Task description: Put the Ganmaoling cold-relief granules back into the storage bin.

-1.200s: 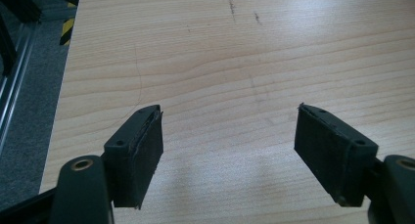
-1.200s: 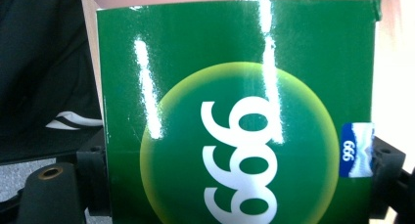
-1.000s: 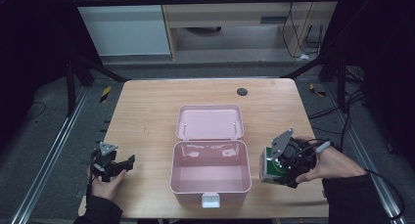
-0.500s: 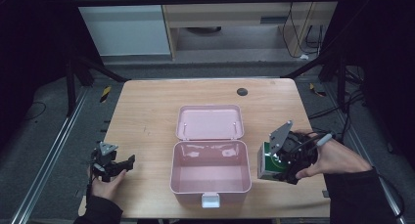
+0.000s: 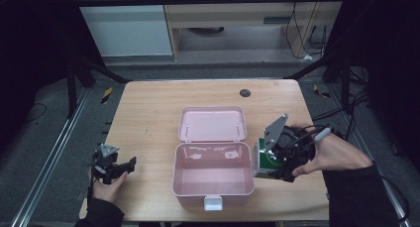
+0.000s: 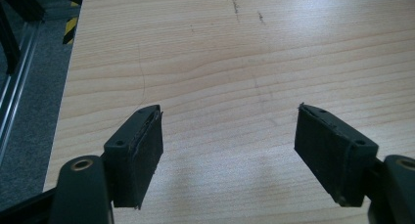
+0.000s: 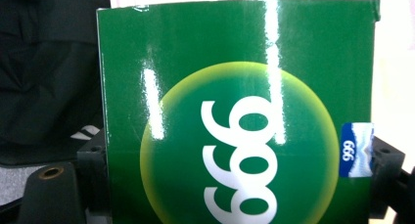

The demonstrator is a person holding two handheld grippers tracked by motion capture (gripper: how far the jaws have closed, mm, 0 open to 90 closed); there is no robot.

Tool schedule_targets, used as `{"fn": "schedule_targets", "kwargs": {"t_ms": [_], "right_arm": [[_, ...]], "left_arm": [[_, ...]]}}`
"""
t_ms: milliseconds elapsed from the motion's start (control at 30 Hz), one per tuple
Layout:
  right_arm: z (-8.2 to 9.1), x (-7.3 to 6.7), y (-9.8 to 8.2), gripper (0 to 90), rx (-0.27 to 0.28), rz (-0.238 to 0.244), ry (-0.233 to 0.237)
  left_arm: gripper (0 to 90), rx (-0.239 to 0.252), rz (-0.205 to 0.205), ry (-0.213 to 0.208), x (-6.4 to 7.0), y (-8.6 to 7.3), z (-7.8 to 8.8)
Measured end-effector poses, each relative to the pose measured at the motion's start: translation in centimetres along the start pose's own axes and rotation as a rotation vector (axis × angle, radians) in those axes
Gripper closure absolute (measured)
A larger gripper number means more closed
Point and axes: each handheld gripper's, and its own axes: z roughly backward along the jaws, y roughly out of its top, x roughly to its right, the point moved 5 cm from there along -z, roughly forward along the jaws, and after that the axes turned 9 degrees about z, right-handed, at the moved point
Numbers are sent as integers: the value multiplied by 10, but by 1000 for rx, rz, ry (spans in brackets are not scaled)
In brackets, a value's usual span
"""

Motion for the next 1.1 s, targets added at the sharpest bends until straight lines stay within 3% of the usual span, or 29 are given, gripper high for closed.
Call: {"fn": "schedule_targets", "kwargs": {"t_ms": [200, 533, 1100], "right_arm": [[7, 3, 17, 164, 18, 19, -1], [4, 6, 40, 163, 24, 37, 9], [-17, 9, 74, 162, 22, 89, 33]], "left_arm": [[252, -2, 2, 2, 0, 0, 0], [252, 2, 4, 3, -1, 0, 0], [252, 4, 3, 4, -1, 1, 1]]}}
